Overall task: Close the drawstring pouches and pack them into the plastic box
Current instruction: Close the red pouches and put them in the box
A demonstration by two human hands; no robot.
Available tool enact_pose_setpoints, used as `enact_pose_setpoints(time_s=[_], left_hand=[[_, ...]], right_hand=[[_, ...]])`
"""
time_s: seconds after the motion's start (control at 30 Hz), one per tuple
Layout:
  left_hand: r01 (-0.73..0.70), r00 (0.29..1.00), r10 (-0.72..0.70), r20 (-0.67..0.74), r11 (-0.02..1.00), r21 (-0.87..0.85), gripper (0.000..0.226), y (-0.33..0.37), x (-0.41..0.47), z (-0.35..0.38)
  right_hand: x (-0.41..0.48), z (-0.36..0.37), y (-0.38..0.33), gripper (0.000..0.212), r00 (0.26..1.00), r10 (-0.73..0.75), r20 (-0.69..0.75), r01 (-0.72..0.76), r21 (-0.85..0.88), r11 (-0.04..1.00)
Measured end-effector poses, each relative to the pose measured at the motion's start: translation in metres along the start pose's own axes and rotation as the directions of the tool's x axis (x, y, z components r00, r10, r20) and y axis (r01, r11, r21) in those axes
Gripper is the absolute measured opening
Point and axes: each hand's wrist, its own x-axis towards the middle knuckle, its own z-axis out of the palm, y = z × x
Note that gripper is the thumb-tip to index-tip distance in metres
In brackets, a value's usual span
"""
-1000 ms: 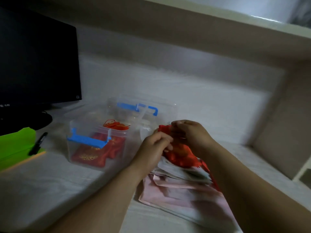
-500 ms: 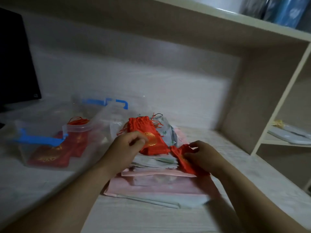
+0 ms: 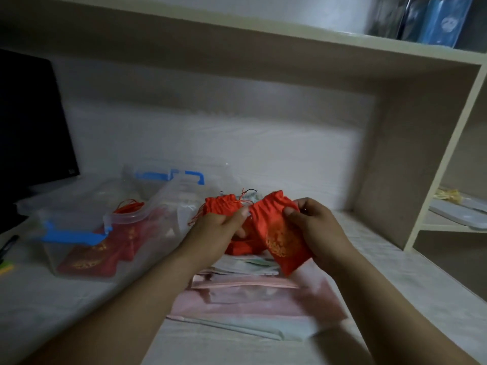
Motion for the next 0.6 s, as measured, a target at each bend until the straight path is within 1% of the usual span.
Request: enact_pose_setpoints(time_s=[0.03, 0.1, 0.13, 0.2, 0.27, 0.3, 0.37, 0.47, 0.53, 0.6], left_hand=[[0.053, 0.999, -0.052, 0.017, 0.996, -0.078, 0.065, 0.007, 0.000, -0.005], [0.104, 0.994, -0.092, 0.057, 0.963, -0.247, 0.052, 0.014, 0.002, -0.014], [0.113, 0.993, -0.093, 0.075, 0.935, -0.336, 0.046, 0.013, 0.005, -0.015], [0.108, 0.994, -0.107, 0.029, 0.874, -0.473, 0.036, 0.002, 0.014, -0.016], [0.102, 0.986, -0.156, -0.060, 0.847, -0.522, 0.023, -0.008, 0.016, -0.017], [0.122, 0.980, -0.185, -0.071, 0.846, -0.520, 0.019, -0.014, 0.016, -0.017], [0.153, 0.982, -0.190, -0.021, 0.847, -0.508, 0.018, -0.027, 0.013, -0.013], [0.125, 0.990, -0.138, 0.014, 0.842, -0.525, 0.019, -0.037, 0.009, -0.012], [0.116, 0.989, -0.146, 0.000, 0.786, -0.607, 0.018, -0.036, 0.010, -0.013], [0.124, 0.984, -0.176, -0.019, 0.759, -0.639, 0.027, -0.031, 0.008, -0.013]], right_hand=[[0.001, 0.010, -0.005, 0.008, 0.999, 0.023, 0.037, -0.027, 0.106, 0.994], [0.006, 0.034, -0.013, 0.007, 0.991, 0.076, 0.110, -0.102, 0.251, 0.963], [0.008, 0.046, -0.015, 0.008, 0.984, 0.102, 0.146, -0.143, 0.302, 0.942], [0.011, 0.067, -0.016, 0.008, 0.963, 0.145, 0.227, -0.221, 0.354, 0.909], [0.012, 0.080, -0.013, 0.007, 0.935, 0.174, 0.308, -0.284, 0.358, 0.889], [0.013, 0.084, -0.010, 0.013, 0.921, 0.181, 0.346, -0.309, 0.363, 0.879], [0.014, 0.087, -0.001, 0.029, 0.898, 0.171, 0.406, -0.345, 0.406, 0.846], [0.018, 0.089, 0.015, 0.037, 0.905, 0.182, 0.384, -0.357, 0.454, 0.816], [0.022, 0.088, 0.023, 0.034, 0.924, 0.170, 0.343, -0.319, 0.443, 0.838], [0.024, 0.087, 0.028, 0.032, 0.941, 0.146, 0.306, -0.272, 0.423, 0.865]])
